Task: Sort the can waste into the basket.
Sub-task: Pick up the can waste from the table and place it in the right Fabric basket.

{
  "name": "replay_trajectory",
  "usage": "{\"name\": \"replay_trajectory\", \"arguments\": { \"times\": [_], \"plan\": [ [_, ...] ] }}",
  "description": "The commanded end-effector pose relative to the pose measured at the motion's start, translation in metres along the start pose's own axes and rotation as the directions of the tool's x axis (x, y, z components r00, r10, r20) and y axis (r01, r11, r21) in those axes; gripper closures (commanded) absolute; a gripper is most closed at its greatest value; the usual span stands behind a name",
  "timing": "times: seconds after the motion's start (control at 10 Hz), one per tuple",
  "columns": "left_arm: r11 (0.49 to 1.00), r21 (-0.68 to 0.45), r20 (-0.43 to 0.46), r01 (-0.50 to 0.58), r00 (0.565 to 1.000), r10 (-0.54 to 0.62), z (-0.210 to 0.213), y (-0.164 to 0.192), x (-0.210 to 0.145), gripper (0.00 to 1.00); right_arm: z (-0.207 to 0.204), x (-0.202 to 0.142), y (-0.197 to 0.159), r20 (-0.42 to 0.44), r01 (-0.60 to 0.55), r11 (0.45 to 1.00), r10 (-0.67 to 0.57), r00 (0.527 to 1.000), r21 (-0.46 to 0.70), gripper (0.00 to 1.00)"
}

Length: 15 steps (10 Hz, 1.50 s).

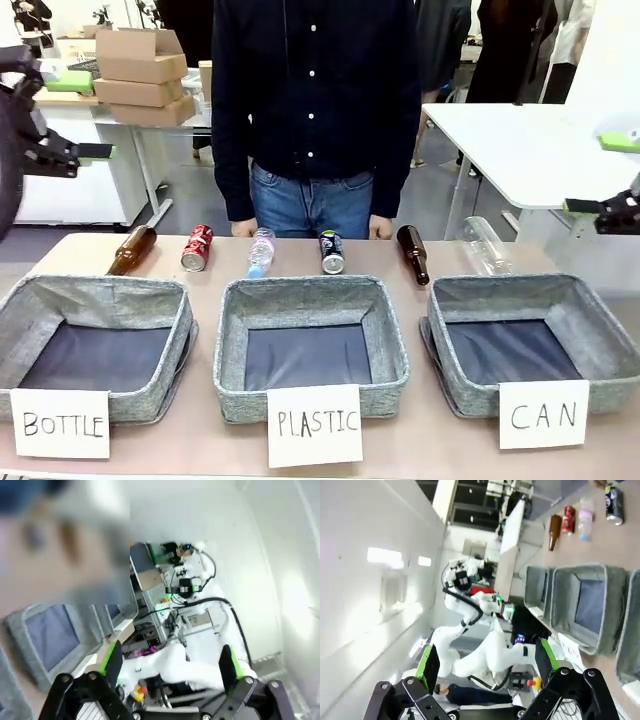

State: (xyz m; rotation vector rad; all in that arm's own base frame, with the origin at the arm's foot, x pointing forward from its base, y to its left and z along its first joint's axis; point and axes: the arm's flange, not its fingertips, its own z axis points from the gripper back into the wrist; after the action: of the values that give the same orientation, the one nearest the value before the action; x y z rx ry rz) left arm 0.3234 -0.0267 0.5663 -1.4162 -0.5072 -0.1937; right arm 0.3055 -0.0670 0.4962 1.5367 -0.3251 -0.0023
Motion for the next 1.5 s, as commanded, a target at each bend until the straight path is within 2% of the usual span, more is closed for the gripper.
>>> {"name": "replay_trajectory", "arguments": {
  "times": [0.0,0.7,0.8,0.9,1.0,1.1,1.2,1.3,1.4],
  "plan": [
    [0.996,-0.04,-0.027,0.085,0.996,-0.086,0.011,-0.025,-0.007,0.0,-0.008,-0.011,0.009,-0.09,-0.077,0.997,0.076,0.993,-0.01,0.0],
    [0.996,-0.04,-0.027,0.085,0.996,-0.086,0.011,-0.025,-0.007,0.0,-0.008,-0.011,0.009,-0.09,-0.077,0.997,0.076,0.993,-0.01,0.0],
    [0.996,-0.04,-0.027,0.085,0.996,-0.086,0.011,-0.025,-0.007,0.0,-0.007,-0.016,0.008,-0.093,-0.048,0.998,0.045,0.995,-0.031,0.0],
    [0.996,-0.04,-0.027,0.085,0.996,-0.086,0.011,-0.025,-0.007,0.0,-0.037,0.001,0.015,-0.145,-0.033,0.995,0.019,0.989,-0.095,0.0],
    [0.996,-0.04,-0.027,0.085,0.996,-0.086,0.011,-0.025,-0.007,0.0,-0.072,0.02,0.022,-0.133,-0.027,0.977,-0.001,0.991,-0.211,0.0],
    [0.996,-0.04,-0.027,0.085,0.996,-0.086,0.011,-0.025,-0.007,0.0,-0.113,0.038,0.027,-0.164,-0.037,0.938,-0.021,0.986,-0.344,0.0],
    [0.996,-0.04,-0.027,0.085,0.996,-0.086,0.011,-0.025,-0.007,0.0,-0.163,0.054,0.025,-0.216,-0.074,0.867,-0.04,0.976,-0.493,0.0],
    [0.996,-0.04,-0.027,0.085,0.996,-0.086,0.011,-0.025,-0.007,0.0,-0.198,0.064,0.017,-0.194,-0.083,0.767,-0.054,0.98,-0.636,0.0],
    [0.996,-0.04,-0.027,0.085,0.996,-0.086,0.011,-0.025,-0.007,0.0,-0.223,0.068,0.007,-0.228,-0.109,0.724,-0.068,0.971,-0.681,0.0]
  ]
}}
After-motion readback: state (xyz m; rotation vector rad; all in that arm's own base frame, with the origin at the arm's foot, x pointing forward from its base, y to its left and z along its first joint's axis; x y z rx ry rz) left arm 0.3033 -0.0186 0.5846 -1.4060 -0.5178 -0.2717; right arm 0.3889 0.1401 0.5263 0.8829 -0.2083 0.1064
